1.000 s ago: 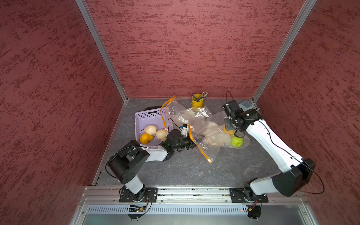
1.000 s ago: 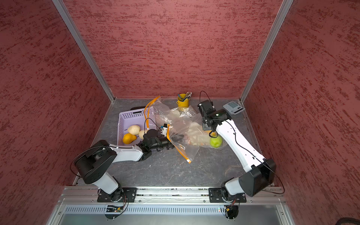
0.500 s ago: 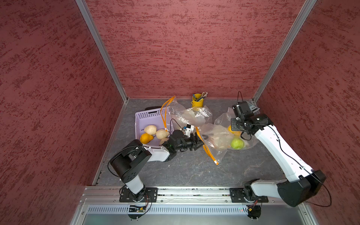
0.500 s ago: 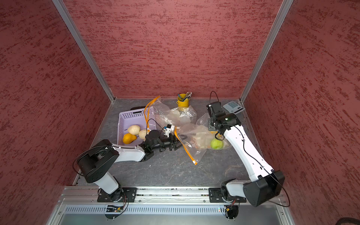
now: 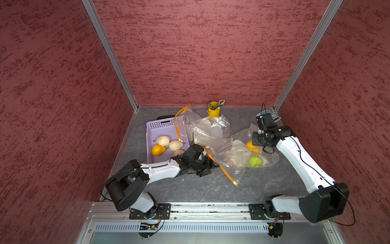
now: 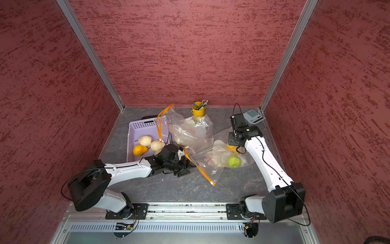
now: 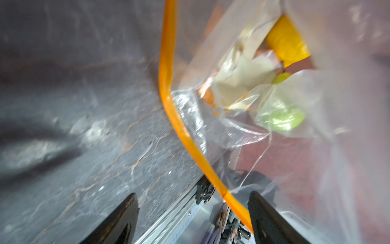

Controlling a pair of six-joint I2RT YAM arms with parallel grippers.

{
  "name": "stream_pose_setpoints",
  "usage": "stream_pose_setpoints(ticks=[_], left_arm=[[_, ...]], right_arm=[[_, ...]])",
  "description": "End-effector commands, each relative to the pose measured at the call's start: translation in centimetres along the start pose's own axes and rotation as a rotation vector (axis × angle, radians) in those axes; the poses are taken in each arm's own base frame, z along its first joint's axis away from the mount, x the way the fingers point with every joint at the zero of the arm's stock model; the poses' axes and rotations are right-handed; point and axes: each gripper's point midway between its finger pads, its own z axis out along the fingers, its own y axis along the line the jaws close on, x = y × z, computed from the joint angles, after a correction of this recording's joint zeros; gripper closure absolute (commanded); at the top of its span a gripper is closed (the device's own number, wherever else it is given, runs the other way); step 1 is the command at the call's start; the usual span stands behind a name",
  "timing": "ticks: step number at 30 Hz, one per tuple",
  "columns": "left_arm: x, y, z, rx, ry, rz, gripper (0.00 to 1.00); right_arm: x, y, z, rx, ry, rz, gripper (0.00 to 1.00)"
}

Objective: Open the zip-top bag and take out the pear
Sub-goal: Adjust the zipper food storage bag at the center of the board.

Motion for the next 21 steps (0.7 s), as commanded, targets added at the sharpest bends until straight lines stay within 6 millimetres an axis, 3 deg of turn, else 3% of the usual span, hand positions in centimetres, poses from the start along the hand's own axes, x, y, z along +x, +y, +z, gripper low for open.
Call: stream_pose_setpoints(ticks=[1, 7, 9, 14, 18, 21], left_arm=[[2.5, 2.3, 0.4, -0.048, 0.065, -0.083, 0.17], [3.6, 0.7, 1.5, 0.05, 0.064, -0.143, 0.18], [3.2, 0.6, 1.8, 0.043, 0.024, -0.141, 0.17], [2.3, -2.1, 4.0, 0.05, -0.036, -0.109, 0.18], [2.0, -1.9, 6.8, 0.088, 0.023, -0.186, 0.27], [1.8, -1.3, 7.7, 0.077, 0.029, -0.21, 0.29]], right_arm=[[-0.9, 0.1, -0.1, -0.015, -0.024, 0.012, 1.0], [-0.8, -0.1, 0.0, -0.01, -0.02, 0.018, 1.0], [-0.7, -0.2, -0.1, -0.007, -0.02, 0.02, 1.0], [-0.5, 0.0, -0.4, -0.029, -0.027, 0.033, 1.0], [-0.6, -0.3, -0.8, -0.022, -0.036, 0.034, 1.0], [-0.3, -0.4, -0.9, -0.021, -0.034, 0.028, 1.0]])
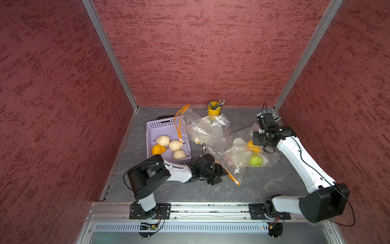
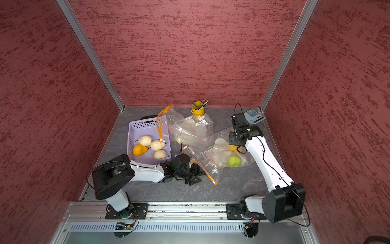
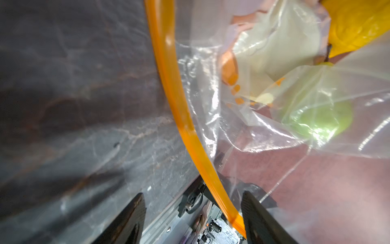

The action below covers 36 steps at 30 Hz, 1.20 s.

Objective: Open the zip-top bag and take out the pear
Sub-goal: Adjust the zipper food storage bag at the center of the board, then pick up the pear from the zipper food storage bag.

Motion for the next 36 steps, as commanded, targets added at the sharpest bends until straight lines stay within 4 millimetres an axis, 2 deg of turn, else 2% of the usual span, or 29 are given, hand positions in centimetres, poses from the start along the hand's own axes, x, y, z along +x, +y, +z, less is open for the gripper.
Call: stream_pose_setpoints(ticks=[1, 3, 5, 9, 11, 13, 15, 17, 18, 22, 24, 28, 29, 32, 36], left_arm=[[-0.4, -0.9, 0.9, 0.035, -0.004, -0.026, 0.29], [-0.8, -1.2, 1.3, 0.037, -0.024, -0.041, 0.29], [-1.0, -2.7, 1.6, 0.087, -0.032, -0.043, 0.29], [-1.9, -3.9, 2.4, 0.094, -0.065, -0.055, 0.31], [-2.4, -4.3, 3.1, 0.106, -0.068, -0.064, 0.4], [-2.7, -4.5, 3.9, 0.12, -0.062, -0.081, 0.56], [-3.2, -4.6, 4.5, 0.129, -0.056, -0.084, 0.78], [-3.2, -4.8, 4.5, 0.142, -0.044, -0.077, 0.96], [-3.3, -4.7, 4.1, 0.145, -0.043, -0.073, 1.0], [-3.2, -4.0, 1.5, 0.14, -0.053, -0.028, 1.0], [-2.9, -3.4, 0.1, 0.126, -0.052, -0.011, 1.0], [-2.2, -2.2, -2.7, 0.112, -0.058, 0.024, 1.0], [-2.0, -1.3, -3.0, 0.073, -0.063, 0.024, 1.0], [-2.0, -0.2, -3.9, 0.053, -0.073, 0.026, 1.0], [-2.0, 0.9, -4.8, 0.052, -0.084, 0.021, 1.0]], right_arm=[[-0.1, -0.2, -0.8, -0.015, -0.03, 0.018, 1.0], [0.0, -0.1, -1.0, -0.03, -0.036, 0.023, 1.0], [0.0, -0.1, -1.1, -0.034, -0.04, 0.026, 1.0], [0.3, 0.2, -1.2, -0.051, -0.023, 0.029, 1.0], [0.5, 0.4, -1.4, -0.065, -0.017, 0.04, 1.0], [0.5, 0.7, -1.9, -0.093, -0.023, 0.048, 1.0], [0.4, 0.8, -2.5, -0.105, -0.029, 0.05, 1.0], [0.3, 0.5, -3.0, -0.1, -0.038, 0.046, 1.0], [0.1, 0.2, -3.3, -0.082, -0.045, 0.037, 1.0], [-1.1, -1.4, -3.6, 0.01, -0.054, 0.012, 1.0], [-2.3, -1.8, -3.9, 0.024, -0.08, 0.01, 1.0], [-5.0, -4.2, -5.2, 0.147, -0.14, -0.003, 1.0], [-5.7, -4.7, -5.7, 0.166, -0.156, -0.005, 1.0], [-7.1, -5.1, -6.7, 0.188, -0.186, -0.014, 1.0], [-7.9, -6.0, -7.4, 0.247, -0.191, -0.036, 1.0]])
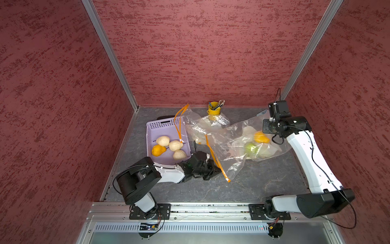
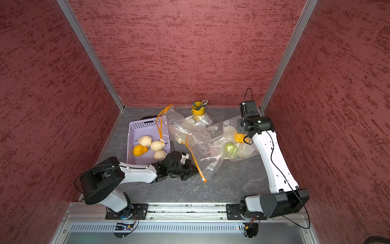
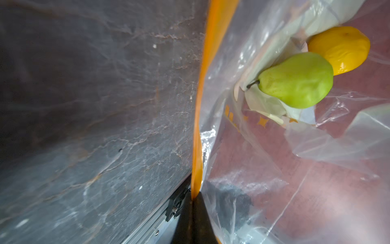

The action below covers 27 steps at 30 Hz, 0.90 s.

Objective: Open the zip-top bag and take out the pear
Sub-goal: Pick up the pear from the zipper food storage bag.

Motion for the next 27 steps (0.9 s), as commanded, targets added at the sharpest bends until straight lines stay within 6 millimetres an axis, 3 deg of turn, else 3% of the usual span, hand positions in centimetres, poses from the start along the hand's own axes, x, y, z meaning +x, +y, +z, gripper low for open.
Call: stream_pose_setpoints(ticks=[1, 5, 8, 12, 16, 20, 22, 27], left_arm=[[0.1, 2.4, -0.8, -0.063, 0.001, 0.012, 1.0], [0.2, 2.9, -1.4, -0.079, -0.005, 0.035, 1.0], [-0.1, 2.1, -1.2, -0.068, -0.008, 0.068, 0.96], [-1.5, 1.4, -2.0, -0.072, -0.055, 0.074, 0.53], [-2.3, 1.1, -4.0, -0.107, -0.103, 0.101, 0.4], [-3.5, 0.5, -4.6, -0.121, -0.115, 0.136, 0.39], [-3.8, -0.1, -3.8, -0.128, -0.086, 0.162, 0.41], [-3.0, 1.0, -2.0, -0.125, -0.008, 0.121, 0.48]], right_arm=[[-0.6, -1.9, -0.5, 0.096, -0.008, -0.042, 1.0], [-0.4, -2.1, -0.5, 0.099, -0.023, -0.047, 1.0], [0.3, -1.0, -0.1, 0.035, -0.023, -0.039, 1.0], [2.2, -0.4, 1.7, 0.024, 0.021, -0.05, 1.0], [4.4, -0.3, 3.6, 0.035, 0.07, -0.055, 1.0], [5.7, 0.2, 4.8, 0.009, 0.1, -0.033, 1.0], [6.2, 0.5, 5.0, -0.008, 0.104, -0.023, 1.0], [7.5, 0.6, 5.7, -0.01, 0.136, -0.023, 0.99]])
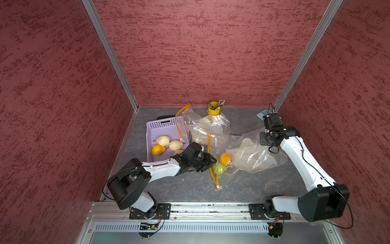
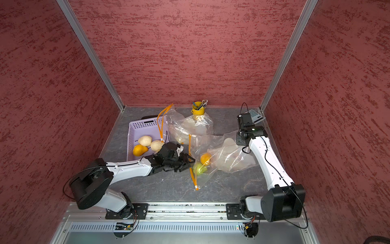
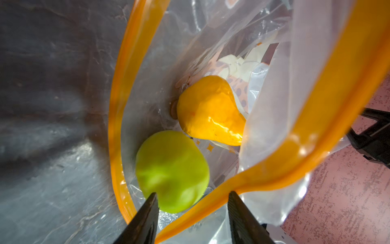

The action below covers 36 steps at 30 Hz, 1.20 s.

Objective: Open the zip-top bag and take out the pear
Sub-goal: Pick up the pear from the zipper food storage bag.

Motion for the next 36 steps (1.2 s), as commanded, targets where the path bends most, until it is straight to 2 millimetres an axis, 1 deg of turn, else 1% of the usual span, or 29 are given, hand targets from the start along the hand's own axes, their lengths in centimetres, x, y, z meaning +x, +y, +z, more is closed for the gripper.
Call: stream_pose_setpoints(ticks=[1, 3, 5, 6, 7, 10, 11, 12, 13, 14, 15, 16, 17, 20, 24, 26, 27, 29, 30, 32, 34, 36], left_arm=[[1.6, 1.6, 0.3, -0.031, 0.067, -0.004, 0.48], [1.8, 2.7, -0.5, -0.058, 0.053, -0.015, 0.48], [1.8, 4.0, -1.9, -0.095, 0.027, -0.028, 0.46], [1.6, 4.1, -2.6, -0.098, 0.004, -0.019, 0.45], [1.3, 4.1, -3.4, -0.104, -0.026, -0.012, 0.44], [0.6, 2.5, -4.9, -0.081, -0.08, 0.03, 0.43], [0.5, 1.8, -5.0, -0.074, -0.083, 0.051, 0.43], [0.3, 1.2, -5.0, -0.069, -0.083, 0.066, 0.43], [0.2, 0.7, -4.8, -0.071, -0.076, 0.082, 0.45], [0.1, 0.7, -4.5, -0.085, -0.064, 0.09, 0.48], [0.0, 0.7, -4.1, -0.106, -0.049, 0.104, 0.54], [-0.1, 1.0, -3.7, -0.133, -0.037, 0.111, 0.6], [-0.2, 1.1, -3.5, -0.144, -0.029, 0.124, 0.64], [-0.5, 2.0, -2.8, -0.192, -0.009, 0.143, 0.65], [-0.5, 1.5, -1.3, -0.186, 0.029, 0.166, 0.63], [-0.3, 1.3, -1.0, -0.176, 0.033, 0.177, 0.63], [-0.3, 0.9, -0.9, -0.162, 0.036, 0.186, 0.62], [0.1, -0.3, -0.8, -0.137, 0.053, 0.211, 0.59], [0.4, -1.1, -0.9, -0.13, 0.06, 0.236, 0.55], [0.8, -2.0, -1.1, -0.133, 0.074, 0.269, 0.53], [1.2, -2.7, -1.3, -0.131, 0.086, 0.303, 0.47], [1.7, -2.5, -1.1, -0.149, 0.12, 0.31, 0.47]], right_arm=[[-0.3, 0.1, -0.1, -0.018, -0.024, 0.039, 0.94], [-0.1, 0.2, 0.0, -0.03, -0.021, 0.046, 0.85], [-0.1, 0.3, 0.1, -0.055, -0.02, 0.066, 0.78], [-0.2, 0.3, 0.1, -0.064, -0.021, 0.071, 0.77], [-0.2, 0.3, 0.0, -0.07, -0.024, 0.078, 0.73], [-0.3, 0.5, -0.4, -0.101, -0.025, 0.087, 0.45], [-0.3, 0.5, -0.6, -0.109, -0.03, 0.091, 0.33], [-0.4, 0.5, -1.0, -0.119, -0.041, 0.097, 0.26], [-0.5, 0.6, -1.4, -0.136, -0.054, 0.103, 0.2], [-0.7, 0.6, -2.0, -0.155, -0.071, 0.11, 0.17], [-1.0, 0.6, -2.7, -0.176, -0.092, 0.119, 0.14], [-1.3, 0.6, -3.6, -0.197, -0.112, 0.124, 0.12], [-1.6, 0.5, -4.3, -0.209, -0.128, 0.126, 0.1], [-2.4, -0.1, -6.6, -0.221, -0.164, 0.137, 0.08], [-3.2, -0.2, -9.7, -0.275, -0.206, 0.167, 0.06], [-3.5, 0.8, -11.7, -0.37, -0.244, 0.17, 0.05], [-3.6, 1.7, -12.6, -0.441, -0.251, 0.165, 0.05], [-3.0, 4.8, -13.5, -0.621, -0.201, 0.146, 0.08], [-2.3, 6.2, -13.2, -0.689, -0.156, 0.135, 0.11], [-1.1, 7.6, -11.5, -0.712, -0.119, 0.145, 0.12], [0.6, 8.6, -8.8, -0.717, -0.063, 0.167, 0.13], [2.4, 9.7, -6.1, -0.72, 0.004, 0.175, 0.15]])
